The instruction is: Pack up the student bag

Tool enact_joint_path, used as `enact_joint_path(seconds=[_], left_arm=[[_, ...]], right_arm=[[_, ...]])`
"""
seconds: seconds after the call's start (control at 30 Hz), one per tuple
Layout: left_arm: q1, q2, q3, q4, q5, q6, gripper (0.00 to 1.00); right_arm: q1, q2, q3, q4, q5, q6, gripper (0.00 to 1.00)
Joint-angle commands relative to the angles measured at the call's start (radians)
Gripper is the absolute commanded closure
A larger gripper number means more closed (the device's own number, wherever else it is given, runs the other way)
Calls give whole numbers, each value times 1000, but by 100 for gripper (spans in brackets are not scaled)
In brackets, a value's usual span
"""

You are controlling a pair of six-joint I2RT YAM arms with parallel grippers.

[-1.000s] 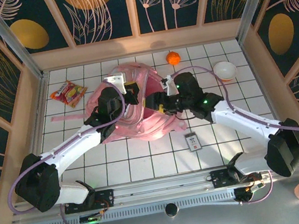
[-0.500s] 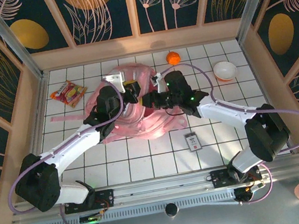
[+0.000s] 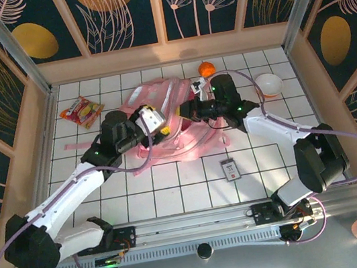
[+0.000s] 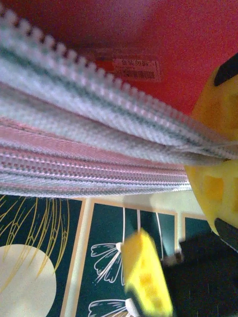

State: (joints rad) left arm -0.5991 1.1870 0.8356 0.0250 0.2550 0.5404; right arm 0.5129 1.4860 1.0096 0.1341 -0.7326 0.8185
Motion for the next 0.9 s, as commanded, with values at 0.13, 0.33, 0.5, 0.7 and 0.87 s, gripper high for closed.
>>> enact_joint_path(seconds=[0.13,0.33,0.5,0.7,0.87], left_arm=[[2,75,-24,-52,98,240,12],[1,100,-68,92,50,164,69],[1,95,-25,62,93,31,100],[1,108,-10,40,172,-114,100],[0,134,36,-11,177,-153,100]], right_arm=[[-6,-54,77,67,-89,36,100],[-11,-67,78,38,-88,26,100],[-7,-122,159,-407,250,-129,59],[136,-205,235,-779,729,-118,49],[315,-200,267,-879,860,-14,52]])
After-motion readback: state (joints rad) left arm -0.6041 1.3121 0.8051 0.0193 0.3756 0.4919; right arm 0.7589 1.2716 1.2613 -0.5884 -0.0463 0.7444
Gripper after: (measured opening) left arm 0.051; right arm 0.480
